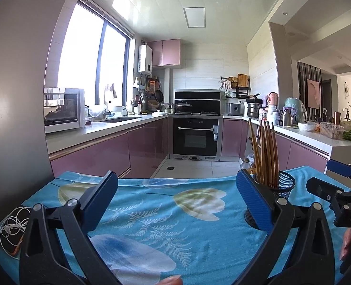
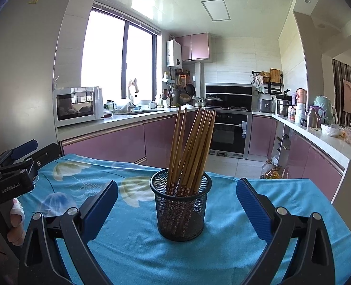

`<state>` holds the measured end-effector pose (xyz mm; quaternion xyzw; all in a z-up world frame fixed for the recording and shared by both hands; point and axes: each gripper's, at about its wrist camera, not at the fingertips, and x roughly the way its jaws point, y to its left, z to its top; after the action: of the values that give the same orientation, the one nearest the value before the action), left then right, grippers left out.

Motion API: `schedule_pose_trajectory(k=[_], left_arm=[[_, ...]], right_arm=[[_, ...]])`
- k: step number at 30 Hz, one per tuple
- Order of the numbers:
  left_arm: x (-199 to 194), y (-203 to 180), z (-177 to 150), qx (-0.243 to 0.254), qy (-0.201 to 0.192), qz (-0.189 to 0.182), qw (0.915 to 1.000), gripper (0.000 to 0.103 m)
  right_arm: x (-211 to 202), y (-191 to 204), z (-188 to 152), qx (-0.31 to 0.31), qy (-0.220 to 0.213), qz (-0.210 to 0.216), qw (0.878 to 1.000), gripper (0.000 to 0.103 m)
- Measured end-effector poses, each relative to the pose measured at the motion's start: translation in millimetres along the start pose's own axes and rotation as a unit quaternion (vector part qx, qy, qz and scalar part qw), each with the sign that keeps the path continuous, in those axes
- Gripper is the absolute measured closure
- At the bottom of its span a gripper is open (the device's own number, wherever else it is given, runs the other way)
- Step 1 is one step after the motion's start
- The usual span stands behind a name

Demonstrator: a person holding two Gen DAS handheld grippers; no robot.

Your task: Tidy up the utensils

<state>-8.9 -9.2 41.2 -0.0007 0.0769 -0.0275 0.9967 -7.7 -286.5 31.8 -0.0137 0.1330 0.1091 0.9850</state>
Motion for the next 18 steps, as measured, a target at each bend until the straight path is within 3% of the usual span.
schedule_pose_trajectory(k=[18], left_arm=[[-3.9,-3.6,-4.0,0.007,-0.019,0.013,0.9997,0.005]], right_arm=[[-1.2,1.6,0.3,0.002,-0.004,-0.005,1.000,0.007]])
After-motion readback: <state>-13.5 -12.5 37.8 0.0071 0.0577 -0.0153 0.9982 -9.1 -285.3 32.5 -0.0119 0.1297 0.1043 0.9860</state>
